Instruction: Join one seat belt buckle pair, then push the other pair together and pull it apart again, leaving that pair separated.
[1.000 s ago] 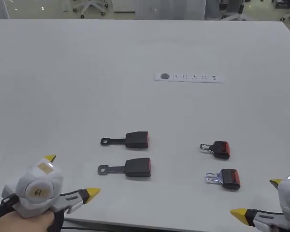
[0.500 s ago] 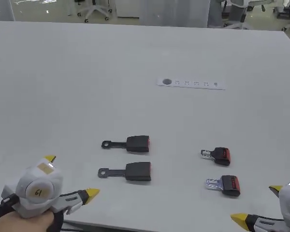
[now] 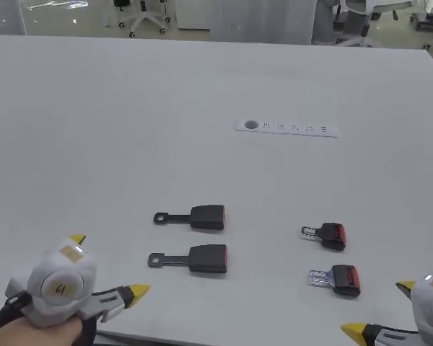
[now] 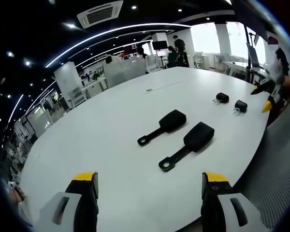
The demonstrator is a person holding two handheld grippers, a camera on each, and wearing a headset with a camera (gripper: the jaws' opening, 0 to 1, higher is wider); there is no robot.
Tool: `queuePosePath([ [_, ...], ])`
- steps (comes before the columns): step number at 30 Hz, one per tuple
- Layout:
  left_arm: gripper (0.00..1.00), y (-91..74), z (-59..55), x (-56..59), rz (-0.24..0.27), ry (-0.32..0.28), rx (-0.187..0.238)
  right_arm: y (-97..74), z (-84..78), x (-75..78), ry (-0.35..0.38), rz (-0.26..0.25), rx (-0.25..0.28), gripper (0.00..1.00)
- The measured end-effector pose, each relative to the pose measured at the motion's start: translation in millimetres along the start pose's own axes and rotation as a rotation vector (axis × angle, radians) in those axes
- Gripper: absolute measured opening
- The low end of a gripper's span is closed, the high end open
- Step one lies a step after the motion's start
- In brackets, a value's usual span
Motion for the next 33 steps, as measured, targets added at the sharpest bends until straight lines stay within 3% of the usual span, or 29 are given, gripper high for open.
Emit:
queuePosePath([
  [24,0.90,0.8,-1.7,1.2,-0.011,-0.004,-0.011,6.6,9.1,0.7,-0.008,0.015,0.021,0.80],
  [29,0.90,1.1,1.0,3.6,-0.026,0.023,-0.005,8.3,11.2,0.9,-0.026,0.023,0.023,0.80],
  [33,0.91,5.0,0.9,12.1,-0.080,0.062,-0.022,8.3,11.9,2.3,-0.071,0.034,0.007,0.75],
])
Point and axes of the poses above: the centre of the closed fingertips' face, and the gripper's own axes: y roughly forward along the fingers, x roughly to its right, z roughly out of its top, the point moved 6 cm from there along -y, roughly backward along the fingers, and after that the axes turned 14 degrees about y, right-handed, at the moved point
